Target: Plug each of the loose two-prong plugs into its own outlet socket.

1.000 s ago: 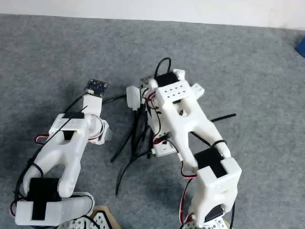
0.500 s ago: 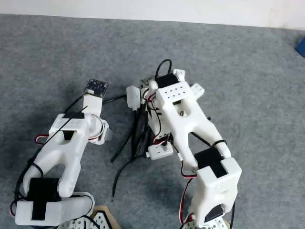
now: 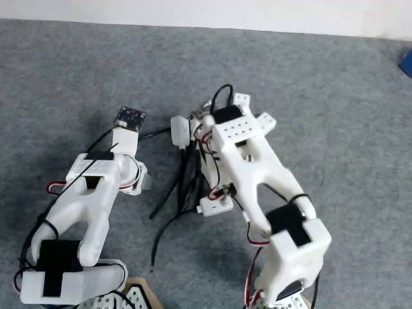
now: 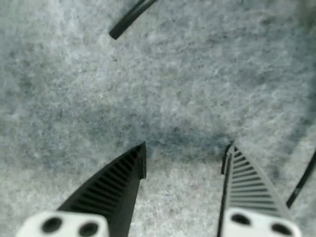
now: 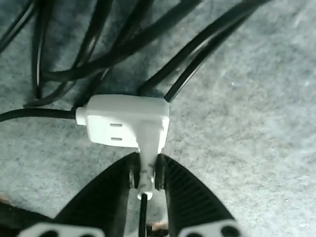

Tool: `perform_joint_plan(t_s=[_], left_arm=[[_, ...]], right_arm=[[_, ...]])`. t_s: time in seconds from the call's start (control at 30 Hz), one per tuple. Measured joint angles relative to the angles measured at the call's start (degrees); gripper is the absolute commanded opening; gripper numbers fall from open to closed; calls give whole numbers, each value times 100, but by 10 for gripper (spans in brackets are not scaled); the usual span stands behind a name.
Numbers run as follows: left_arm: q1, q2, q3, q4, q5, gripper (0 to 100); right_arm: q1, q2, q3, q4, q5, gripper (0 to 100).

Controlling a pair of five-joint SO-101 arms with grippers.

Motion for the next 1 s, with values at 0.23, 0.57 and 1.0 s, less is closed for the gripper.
perform_joint_plan(t_s=[0.23,0.57,1.0], left_arm=[[0,0,0,0,0,263],[0,0,0,0,0,263],[0,0,0,0,0,265]], right_arm=[[9,79,448,-563,0,7],[0,1240,-149,-651,-123,7],[-70,422,-158,-273,-149,281]])
